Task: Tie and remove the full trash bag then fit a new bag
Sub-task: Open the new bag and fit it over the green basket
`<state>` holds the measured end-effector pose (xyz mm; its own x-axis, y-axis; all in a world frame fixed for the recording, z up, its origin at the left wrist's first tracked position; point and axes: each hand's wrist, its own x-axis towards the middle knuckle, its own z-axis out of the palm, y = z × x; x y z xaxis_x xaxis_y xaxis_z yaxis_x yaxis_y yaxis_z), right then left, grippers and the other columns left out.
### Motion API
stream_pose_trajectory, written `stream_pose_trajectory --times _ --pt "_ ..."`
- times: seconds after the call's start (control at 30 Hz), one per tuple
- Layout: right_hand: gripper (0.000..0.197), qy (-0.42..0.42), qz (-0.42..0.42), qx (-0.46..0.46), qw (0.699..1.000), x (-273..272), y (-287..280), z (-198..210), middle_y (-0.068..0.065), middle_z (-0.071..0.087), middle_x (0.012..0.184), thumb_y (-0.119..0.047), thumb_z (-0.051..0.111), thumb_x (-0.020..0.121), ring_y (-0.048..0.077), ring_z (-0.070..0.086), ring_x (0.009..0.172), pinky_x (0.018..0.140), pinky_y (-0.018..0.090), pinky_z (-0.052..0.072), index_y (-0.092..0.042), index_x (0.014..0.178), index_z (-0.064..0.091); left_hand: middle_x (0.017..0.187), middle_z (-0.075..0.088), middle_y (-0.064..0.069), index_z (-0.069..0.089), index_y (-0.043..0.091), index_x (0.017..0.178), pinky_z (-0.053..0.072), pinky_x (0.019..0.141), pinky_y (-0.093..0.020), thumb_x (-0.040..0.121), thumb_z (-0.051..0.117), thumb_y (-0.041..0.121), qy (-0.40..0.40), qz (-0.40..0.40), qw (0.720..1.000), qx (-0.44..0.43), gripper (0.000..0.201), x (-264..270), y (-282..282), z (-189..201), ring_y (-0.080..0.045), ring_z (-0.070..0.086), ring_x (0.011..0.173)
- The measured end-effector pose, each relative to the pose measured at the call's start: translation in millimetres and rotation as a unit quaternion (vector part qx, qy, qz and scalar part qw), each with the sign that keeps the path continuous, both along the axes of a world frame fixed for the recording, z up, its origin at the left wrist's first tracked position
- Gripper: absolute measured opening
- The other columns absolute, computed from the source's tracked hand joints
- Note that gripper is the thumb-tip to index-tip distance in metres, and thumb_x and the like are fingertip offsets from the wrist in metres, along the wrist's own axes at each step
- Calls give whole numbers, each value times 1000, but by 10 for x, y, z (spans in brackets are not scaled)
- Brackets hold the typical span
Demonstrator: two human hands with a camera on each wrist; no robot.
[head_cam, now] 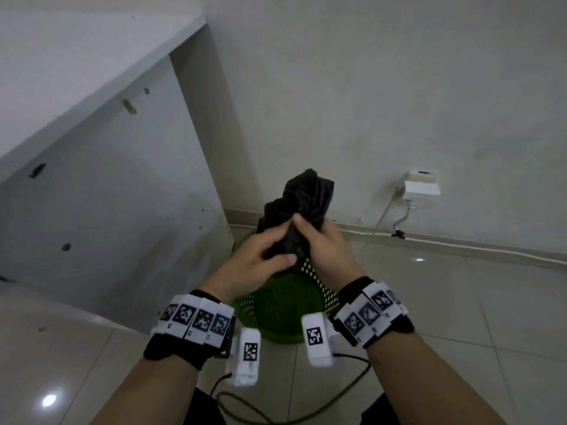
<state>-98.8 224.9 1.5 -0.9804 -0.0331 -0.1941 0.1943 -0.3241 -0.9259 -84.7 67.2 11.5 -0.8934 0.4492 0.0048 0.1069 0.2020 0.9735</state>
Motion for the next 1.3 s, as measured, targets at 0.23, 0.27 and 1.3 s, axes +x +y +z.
stream_pose_trajectory --times 0.23,0.27,1.3 --pt "18 72 69 81 992 -33 361 103 10 74 110 -5 59 95 24 70 104 94 41 56 -9 109 69 158 31 3 17 29 157 24 121 -27 82 75 43 192 91 958 -193 96 -172 -44 -22 -8 27 145" --pt "16 94 93 113 985 -14 354 150 9 74 106 -4 62 94 21 71 101 92 38 57 -8 107 70 151 43 3 29 27 154 33 117 -30 82 74 44 188 74 959 -197 87 -192 0 -31 -10 40 138" --pt "30 102 -48 265 958 42 697 136 1 70 82 -35 63 95 17 66 78 71 38 56 -8 86 70 100 76 -6 67 9 112 58 77 -26 98 54 2 -108 325 925 165 20 -314 -86 135 -17 73 90"
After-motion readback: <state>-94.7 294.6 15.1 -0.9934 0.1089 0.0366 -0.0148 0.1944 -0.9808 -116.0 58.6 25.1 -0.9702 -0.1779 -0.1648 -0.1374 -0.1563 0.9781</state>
